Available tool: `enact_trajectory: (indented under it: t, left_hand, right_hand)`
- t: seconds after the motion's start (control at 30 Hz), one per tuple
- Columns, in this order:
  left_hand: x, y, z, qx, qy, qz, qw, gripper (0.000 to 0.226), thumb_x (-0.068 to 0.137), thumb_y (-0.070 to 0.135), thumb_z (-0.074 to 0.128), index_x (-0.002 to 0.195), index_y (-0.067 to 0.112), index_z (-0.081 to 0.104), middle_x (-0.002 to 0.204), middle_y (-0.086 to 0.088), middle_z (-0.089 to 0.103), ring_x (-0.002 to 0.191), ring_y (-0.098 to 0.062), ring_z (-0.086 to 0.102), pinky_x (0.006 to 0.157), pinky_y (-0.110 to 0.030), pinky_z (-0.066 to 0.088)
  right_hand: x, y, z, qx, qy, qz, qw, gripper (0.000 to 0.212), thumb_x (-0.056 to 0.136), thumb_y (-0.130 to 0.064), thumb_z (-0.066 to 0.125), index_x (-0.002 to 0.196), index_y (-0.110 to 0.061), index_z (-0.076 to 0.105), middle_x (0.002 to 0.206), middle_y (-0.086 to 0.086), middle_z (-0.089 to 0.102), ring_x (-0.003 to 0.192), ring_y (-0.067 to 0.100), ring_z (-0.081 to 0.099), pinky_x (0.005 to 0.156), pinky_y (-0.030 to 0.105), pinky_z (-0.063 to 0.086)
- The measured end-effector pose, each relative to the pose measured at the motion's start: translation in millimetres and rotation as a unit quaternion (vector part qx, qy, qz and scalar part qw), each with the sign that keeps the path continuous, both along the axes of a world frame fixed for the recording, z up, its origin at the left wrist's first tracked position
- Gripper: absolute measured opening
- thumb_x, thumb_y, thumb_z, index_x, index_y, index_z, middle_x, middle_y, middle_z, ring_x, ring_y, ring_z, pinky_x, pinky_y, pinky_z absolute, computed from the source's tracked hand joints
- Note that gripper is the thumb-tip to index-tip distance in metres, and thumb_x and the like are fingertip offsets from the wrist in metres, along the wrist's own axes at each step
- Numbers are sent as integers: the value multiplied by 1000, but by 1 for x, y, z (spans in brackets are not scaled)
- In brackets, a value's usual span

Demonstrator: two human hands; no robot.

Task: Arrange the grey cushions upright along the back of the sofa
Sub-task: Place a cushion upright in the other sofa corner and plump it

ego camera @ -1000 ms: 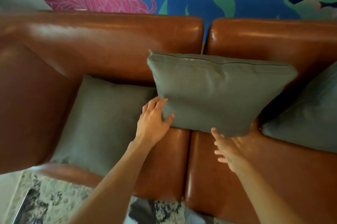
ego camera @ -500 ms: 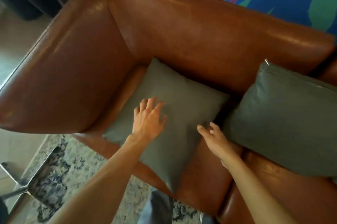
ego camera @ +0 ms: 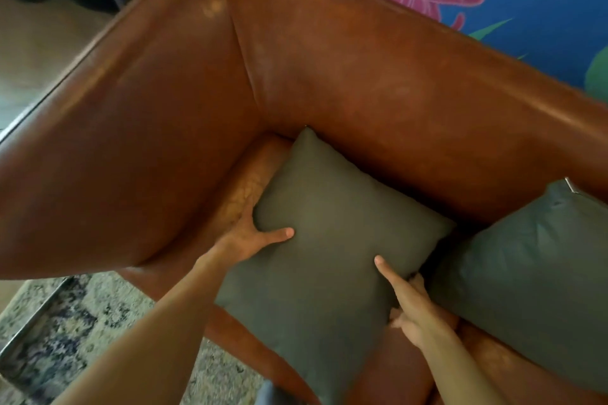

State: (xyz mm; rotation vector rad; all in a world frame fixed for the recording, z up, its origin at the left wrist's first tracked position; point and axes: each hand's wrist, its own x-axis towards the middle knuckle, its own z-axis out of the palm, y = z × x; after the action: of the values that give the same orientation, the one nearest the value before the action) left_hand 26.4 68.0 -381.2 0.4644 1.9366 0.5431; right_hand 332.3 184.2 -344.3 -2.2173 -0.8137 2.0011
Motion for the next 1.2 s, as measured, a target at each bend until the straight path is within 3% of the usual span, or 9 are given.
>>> enact_trajectory:
  t: [0.17, 0.33, 0.43, 0.63, 0.73, 0.83, 0.93, 1.1, 1.2]
  left_hand:
    - [-13, 4, 11, 6, -65, 3, 998, 123, 45, 74, 97, 151, 40, 43, 140, 15, 61, 130, -14, 61, 111, -44, 53]
    - [-24, 3, 47, 14, -75, 41, 996, 111, 64, 36, 101, 153, 28, 36, 122, 12, 62, 105, -11, 68, 82, -29, 59]
    - [-38, 8, 62, 41, -50, 62, 996, 123, 52, 46, 104, 153, 30, 36, 128, 7, 65, 111, -19, 70, 93, -42, 61]
    - [-67, 41, 91, 144, 2, 114, 983, 111, 55, 35, 104, 147, 29, 42, 130, 8, 67, 114, -15, 70, 90, -36, 61]
    - [-85, 58, 98, 171, 22, 119, 978, 120, 52, 40, 105, 152, 28, 41, 137, 8, 64, 120, -15, 66, 104, -43, 57]
    - [-97, 70, 94, 188, 20, 121, 974, 110, 64, 26, 102, 155, 24, 39, 135, 10, 61, 114, -6, 62, 105, -38, 54]
    - [-103, 74, 80, 164, 15, 111, 980, 111, 65, 26, 102, 156, 20, 38, 140, 8, 59, 128, -17, 60, 112, -42, 50]
    - [-107, 74, 71, 145, 4, 96, 985, 136, 49, 46, 104, 162, 23, 31, 158, 4, 50, 145, -24, 50, 120, -49, 44]
    - [-109, 72, 69, 132, 7, 87, 987, 128, 62, 36, 101, 165, 24, 25, 162, 3, 45, 150, -25, 44, 122, -47, 40]
  right_hand:
    - [3, -5, 8, 22, 51, 1, 998, 78, 84, -36, 86, 148, -36, 42, 127, -13, 68, 114, 20, 67, 78, 52, 58]
    - [-14, 2, 35, 118, 95, 11, 988, 75, 86, -20, 86, 147, -33, 44, 124, -6, 74, 109, 16, 72, 88, 46, 59]
    - [-32, 19, 57, 175, 125, 22, 976, 86, 82, -12, 87, 152, -30, 40, 128, -4, 73, 116, 16, 71, 107, 47, 54]
    - [-71, 69, 84, 264, 181, 51, 946, 92, 81, -7, 87, 154, -28, 35, 132, -7, 70, 117, 7, 70, 105, 36, 52]
    - [-92, 92, 85, 292, 196, 66, 934, 94, 82, -1, 85, 156, -24, 31, 130, -10, 69, 104, -6, 72, 91, 21, 54]
    - [-109, 109, 79, 310, 196, 77, 927, 98, 81, 0, 86, 156, -24, 27, 132, -12, 66, 105, -9, 70, 79, 12, 56]
    - [-119, 112, 71, 319, 186, 92, 925, 106, 79, 0, 88, 157, -25, 22, 142, -10, 59, 120, -4, 61, 86, 15, 52]
    - [-126, 104, 64, 317, 155, 96, 931, 110, 82, -6, 89, 161, -25, 16, 137, -18, 56, 115, -11, 57, 80, 7, 54]
    - [-125, 103, 63, 310, 130, 107, 936, 117, 78, -19, 94, 164, -28, 16, 149, -10, 53, 129, 5, 57, 103, 23, 50]
